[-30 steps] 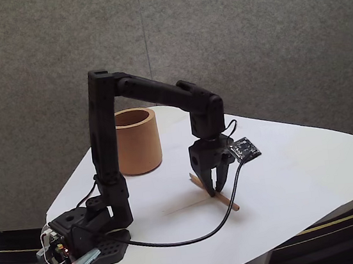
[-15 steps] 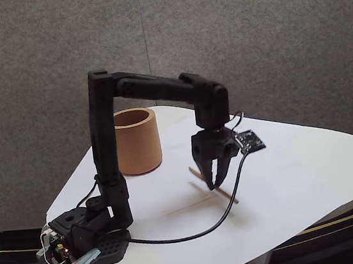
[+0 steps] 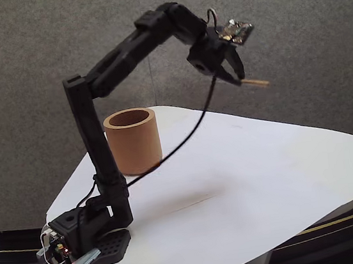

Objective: Grab the pen and put it in the pen holder.

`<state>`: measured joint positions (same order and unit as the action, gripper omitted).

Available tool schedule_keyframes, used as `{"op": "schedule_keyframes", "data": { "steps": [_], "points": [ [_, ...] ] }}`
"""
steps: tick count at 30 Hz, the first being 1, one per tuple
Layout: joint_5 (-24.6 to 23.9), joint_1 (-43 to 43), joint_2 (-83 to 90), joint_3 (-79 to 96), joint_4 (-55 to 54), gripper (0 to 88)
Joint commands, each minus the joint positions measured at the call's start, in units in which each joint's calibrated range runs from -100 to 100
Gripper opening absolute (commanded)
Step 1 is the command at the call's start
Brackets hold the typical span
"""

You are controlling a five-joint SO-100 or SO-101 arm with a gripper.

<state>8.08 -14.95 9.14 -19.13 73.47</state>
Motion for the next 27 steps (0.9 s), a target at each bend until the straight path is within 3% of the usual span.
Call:
{"op": "schedule_keyframes", "data": {
  "steps": [1,10,16,22,27],
  "points": [
    [6.95,5.50,6.84,-4.51,-0.51,0.7],
    [25.43,20.07,16.92,-2.35,-7.71,0.7],
    [35.11,27.98,23.51,8.39,-13.39,0.7],
    [41.11,31.71,37.50,34.39,-25.93,0.6],
    [42.59,34.27,46.20,53.25,-39.83,0.6]
  ]
}}
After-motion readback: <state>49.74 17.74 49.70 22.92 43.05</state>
